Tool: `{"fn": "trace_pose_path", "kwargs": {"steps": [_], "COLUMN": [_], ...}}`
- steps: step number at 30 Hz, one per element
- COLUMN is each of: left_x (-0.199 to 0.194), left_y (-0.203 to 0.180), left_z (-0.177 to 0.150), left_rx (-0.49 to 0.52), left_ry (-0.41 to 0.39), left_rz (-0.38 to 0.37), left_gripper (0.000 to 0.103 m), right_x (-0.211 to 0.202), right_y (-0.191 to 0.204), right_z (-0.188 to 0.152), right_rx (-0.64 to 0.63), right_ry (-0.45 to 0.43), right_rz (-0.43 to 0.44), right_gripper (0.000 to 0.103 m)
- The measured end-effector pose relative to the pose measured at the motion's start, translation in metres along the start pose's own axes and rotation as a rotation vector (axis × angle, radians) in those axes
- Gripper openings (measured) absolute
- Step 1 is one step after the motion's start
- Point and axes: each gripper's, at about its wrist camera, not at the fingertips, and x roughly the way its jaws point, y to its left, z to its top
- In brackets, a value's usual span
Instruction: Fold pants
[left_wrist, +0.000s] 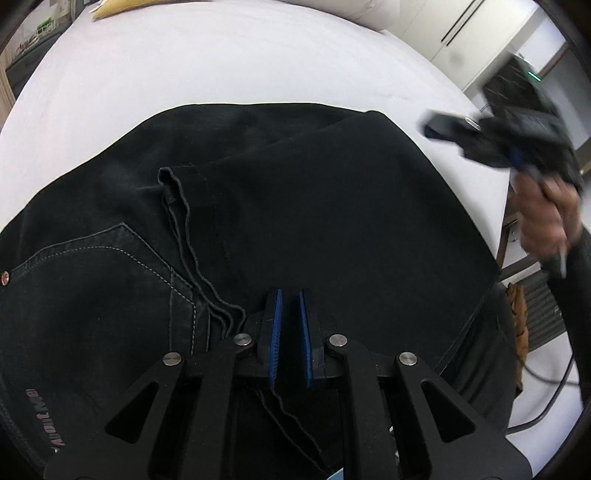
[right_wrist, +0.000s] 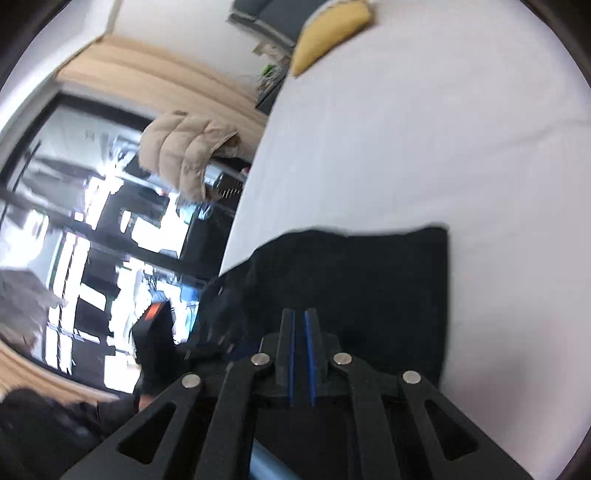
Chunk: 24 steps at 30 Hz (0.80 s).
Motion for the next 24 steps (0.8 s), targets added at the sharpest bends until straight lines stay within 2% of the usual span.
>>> {"fn": "trace_pose_path", "kwargs": {"steps": [3, 5, 7, 8, 10, 11, 17, 19, 24], "left_x": [0.005, 0.010, 0.011, 0.011, 0.013, 0.005, 0.004, -0.008, -0.011], "left_y": [-0.007, -0.011, -0.014, -0.012, -0.013, -0.003, 0.000, 0.018, 0.029], "left_z": [0.000, 0.001, 0.001, -0.001, 0.001, -0.004, -0.006, -0.019, -0.024], "left_rx": [0.000, 0.003, 0.007, 0.006, -0.001, -0.001, -0.004, -0.007, -0.012], "left_ry": [0.003, 0.000, -0.002, -0.003, -0.007, -0.009, -0.021, -0.023, -0.033], "left_rz": [0.014, 0.024, 0.028, 0.026, 0.021, 0.019, 0.018, 0.011, 0.001], "left_gripper": [0.009, 0.009, 0.009, 0.009, 0.009, 0.009, 0.009, 0.009, 0.009], "right_x": [0.018, 0.041, 0.057, 0.059, 0.055, 0.053, 0.045, 0.035, 0.011], "right_y": [-0.022, -0.037, -0.043, -0.042, -0.039, -0.039, -0.033, -0.032, -0.034], "right_z": [0.017, 0.012, 0.001, -0.003, -0.011, -0.016, -0.046, -0.060, -0.098], "right_rx": [0.056, 0.114, 0.128, 0.123, 0.128, 0.132, 0.130, 0.130, 0.141], "right_ry": [0.026, 0.079, 0.144, 0.161, 0.148, 0.148, 0.164, 0.174, 0.176], "right_rz": [0.055, 0.037, 0.000, -0.004, 0.033, 0.044, 0.034, 0.025, 0.013], "right_gripper": [0.009, 0.009, 0.000, 0.000, 0.000, 0.000, 0.000, 0.000, 0.000]}}
